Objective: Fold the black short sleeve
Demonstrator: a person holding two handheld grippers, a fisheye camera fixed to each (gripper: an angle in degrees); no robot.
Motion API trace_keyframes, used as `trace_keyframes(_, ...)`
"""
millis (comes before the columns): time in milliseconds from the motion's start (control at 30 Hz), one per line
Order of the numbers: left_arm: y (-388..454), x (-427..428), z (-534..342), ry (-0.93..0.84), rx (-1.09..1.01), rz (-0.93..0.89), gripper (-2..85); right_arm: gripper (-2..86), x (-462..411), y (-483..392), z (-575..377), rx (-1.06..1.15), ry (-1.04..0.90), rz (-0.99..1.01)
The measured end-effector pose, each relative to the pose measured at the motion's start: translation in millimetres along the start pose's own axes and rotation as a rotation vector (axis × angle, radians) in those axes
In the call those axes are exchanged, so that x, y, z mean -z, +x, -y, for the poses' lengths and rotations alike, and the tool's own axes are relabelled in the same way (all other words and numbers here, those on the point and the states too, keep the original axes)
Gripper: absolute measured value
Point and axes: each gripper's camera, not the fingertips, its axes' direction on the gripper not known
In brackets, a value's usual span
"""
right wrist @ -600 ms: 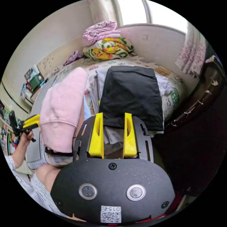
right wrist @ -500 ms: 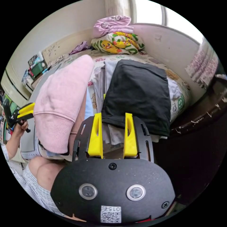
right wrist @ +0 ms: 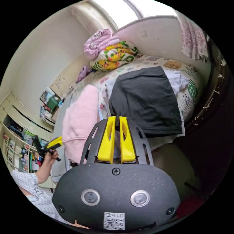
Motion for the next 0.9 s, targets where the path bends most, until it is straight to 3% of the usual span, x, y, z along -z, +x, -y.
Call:
trace_keyframes(133, 2.0, 3.9, -11.4, -0.019, 0.013, -0.03, 8.6, 1.7, 34.5, -9.5, -6.4, 0.014, -0.011, -0.161)
trace_keyframes(267, 3.2, 11.3, -21.5, -0.044, -0.007, -0.063, 9.2, 0.9, 70.5, -24.8, -15.6, 0.005, 0.093, -0.101)
trace_keyframes(433, 8.0, 36.3, -22.7, 0.027, 0.015, -0.218, 10.0, 0.3, 192.5, -67.7, -18.5, 0.079, 0.365, 0.142)
trace_keyframes(633, 45.5, 97.2, -16.7, 0.224, -0.014, -0.456, 13.0, 0.1, 316.1, -196.0, -61.3, 0.416, 0.404, 0.254)
trace_keyframes(900, 83.1, 175.6, -67.7, 0.328, -0.143, -0.411, 20.2, 0.1, 438.6, -323.6, -158.2, 0.645, 0.662, 0.561)
